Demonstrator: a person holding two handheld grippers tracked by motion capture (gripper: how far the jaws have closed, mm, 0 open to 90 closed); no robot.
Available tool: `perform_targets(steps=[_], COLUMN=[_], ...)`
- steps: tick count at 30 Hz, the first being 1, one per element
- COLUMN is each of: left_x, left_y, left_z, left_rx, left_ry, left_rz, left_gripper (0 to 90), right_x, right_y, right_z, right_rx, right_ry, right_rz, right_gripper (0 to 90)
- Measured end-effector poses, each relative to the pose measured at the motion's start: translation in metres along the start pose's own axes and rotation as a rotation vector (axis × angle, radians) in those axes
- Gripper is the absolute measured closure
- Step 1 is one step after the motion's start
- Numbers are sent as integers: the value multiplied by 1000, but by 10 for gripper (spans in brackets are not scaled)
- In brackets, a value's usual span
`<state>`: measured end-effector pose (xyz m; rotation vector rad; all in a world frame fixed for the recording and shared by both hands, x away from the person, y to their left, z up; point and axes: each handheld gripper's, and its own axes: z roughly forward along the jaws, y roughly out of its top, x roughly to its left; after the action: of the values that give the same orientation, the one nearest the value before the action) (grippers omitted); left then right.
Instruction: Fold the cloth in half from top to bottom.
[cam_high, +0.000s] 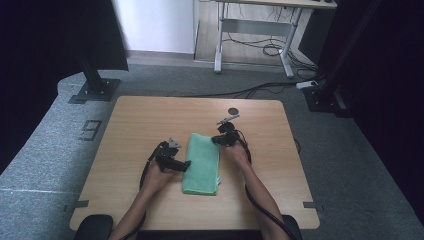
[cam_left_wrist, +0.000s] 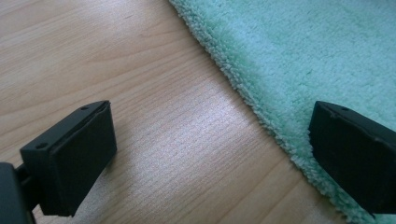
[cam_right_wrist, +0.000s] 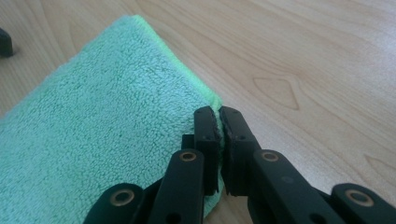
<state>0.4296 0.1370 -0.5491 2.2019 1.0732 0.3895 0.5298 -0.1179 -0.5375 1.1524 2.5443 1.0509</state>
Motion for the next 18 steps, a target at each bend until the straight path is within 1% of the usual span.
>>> perform_targets(steps=[2, 4, 5, 6, 8, 9, 10, 15, 17, 18], left_x=[0, 0, 0, 0, 0, 0, 0, 0, 0, 0], left_y=[0, 0, 0, 0, 0, 0, 0, 0, 0, 0], left_z=[0, 0, 0, 0, 0, 0, 0, 0, 0, 0], left_rx=[0, 0, 1, 1, 0, 0, 1, 1, 1, 2], left_ry=[0, 0, 0, 0, 1, 1, 1, 3, 3, 3], left_rz=[0, 0, 0, 0, -1, -2, -2, -3, -3, -2], left_gripper=[13, 13, 13, 13, 13, 13, 13, 13, 13, 13], right_x=[2, 3, 4, 4, 5, 7, 7, 16, 23, 23], right_y=[1, 1, 1, 1, 2, 4, 4, 7, 6, 6], right_z=[-2, -6, -13, -13, -22, -32, -32, -53, -63, -63], right_rx=[13, 2, -24, -24, -52, -74, -74, -129, -150, -150], right_ry=[-13, -13, -4, -4, 10, 22, 22, 58, 77, 77], right_rz=[-17, -17, -9, -9, -10, -11, -11, -29, -47, -47], right_gripper=[858, 858, 858, 858, 858, 858, 858, 858, 858, 858])
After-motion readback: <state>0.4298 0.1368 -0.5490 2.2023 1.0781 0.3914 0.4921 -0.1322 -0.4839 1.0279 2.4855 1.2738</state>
